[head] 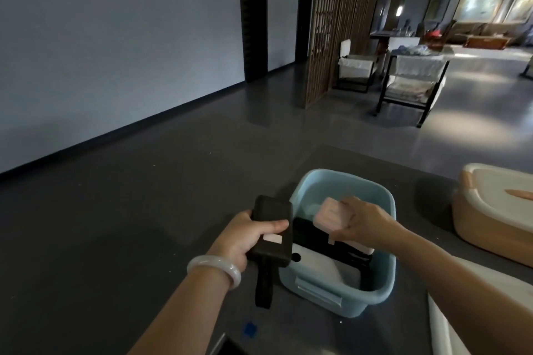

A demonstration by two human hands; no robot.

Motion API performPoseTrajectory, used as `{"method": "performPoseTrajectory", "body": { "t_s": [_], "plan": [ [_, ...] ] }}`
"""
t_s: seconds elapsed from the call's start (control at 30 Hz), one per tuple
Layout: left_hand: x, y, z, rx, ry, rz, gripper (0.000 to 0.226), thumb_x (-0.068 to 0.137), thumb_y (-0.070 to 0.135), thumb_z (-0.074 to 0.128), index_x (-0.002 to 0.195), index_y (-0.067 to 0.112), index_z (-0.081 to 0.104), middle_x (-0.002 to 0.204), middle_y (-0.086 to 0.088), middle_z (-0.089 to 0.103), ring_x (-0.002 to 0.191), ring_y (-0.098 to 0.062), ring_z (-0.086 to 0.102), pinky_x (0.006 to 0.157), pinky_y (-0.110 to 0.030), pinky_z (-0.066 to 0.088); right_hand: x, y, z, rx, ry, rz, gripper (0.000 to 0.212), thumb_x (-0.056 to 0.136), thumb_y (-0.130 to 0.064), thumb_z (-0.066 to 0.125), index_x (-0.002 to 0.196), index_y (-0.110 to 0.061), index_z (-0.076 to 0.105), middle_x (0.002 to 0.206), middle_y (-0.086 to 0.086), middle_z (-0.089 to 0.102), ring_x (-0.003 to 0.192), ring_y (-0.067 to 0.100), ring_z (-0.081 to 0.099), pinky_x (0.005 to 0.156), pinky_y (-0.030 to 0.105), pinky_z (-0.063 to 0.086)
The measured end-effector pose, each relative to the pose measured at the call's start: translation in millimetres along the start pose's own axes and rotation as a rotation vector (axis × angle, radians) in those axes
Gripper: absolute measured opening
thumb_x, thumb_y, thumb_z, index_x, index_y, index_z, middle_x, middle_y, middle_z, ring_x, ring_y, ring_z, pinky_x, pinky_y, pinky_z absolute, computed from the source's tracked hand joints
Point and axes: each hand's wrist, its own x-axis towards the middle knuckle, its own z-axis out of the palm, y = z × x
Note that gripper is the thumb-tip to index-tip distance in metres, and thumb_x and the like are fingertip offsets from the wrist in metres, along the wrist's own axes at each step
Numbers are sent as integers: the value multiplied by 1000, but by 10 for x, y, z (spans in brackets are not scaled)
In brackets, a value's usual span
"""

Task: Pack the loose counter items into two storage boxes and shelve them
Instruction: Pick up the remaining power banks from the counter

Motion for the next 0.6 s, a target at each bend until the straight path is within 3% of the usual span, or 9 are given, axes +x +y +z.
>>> {"method": "performPoseTrajectory", "body": {
  "t_s": [0.07, 0.2, 0.37, 0.6],
  "plan": [
    [108, 35, 104, 14, 31, -8, 42, 73, 11, 82, 111, 2, 66, 94, -21, 74, 88, -36, 73, 73, -45, 60, 183, 138, 13, -32, 3, -18, 90, 68, -63, 73, 141, -24, 37, 128, -3, 57, 118, 22, 53, 100, 35, 40],
    [259, 59, 259, 22, 15, -36, 44, 75, 10, 79, 115, 1, 63, 98, -25, 72, 92, -38, 72, 86, -50, 57, 511, 247, -35, -88, 6, -67, 84, 71, -63, 69, 140, -24, 40, 128, -1, 58, 119, 23, 52, 101, 36, 37],
    [384, 59, 337, 21, 2, -80, 45, 78, 9, 77, 119, 4, 60, 99, -23, 73, 92, -38, 72, 86, -52, 56, 825, 219, 10, -93, -46, -112, 82, 69, -60, 73, 137, -25, 41, 125, 0, 59, 114, 23, 54, 99, 37, 38],
    [485, 30, 236, -35, -74, -94, 53, 73, 12, 79, 122, 6, 59, 103, -23, 72, 96, -39, 71, 83, -55, 55, 1096, 242, 256, 38, -108, -14, 90, 65, -52, 81, 139, -25, 38, 127, -1, 56, 118, 22, 51, 104, 41, 40]
  ]
}}
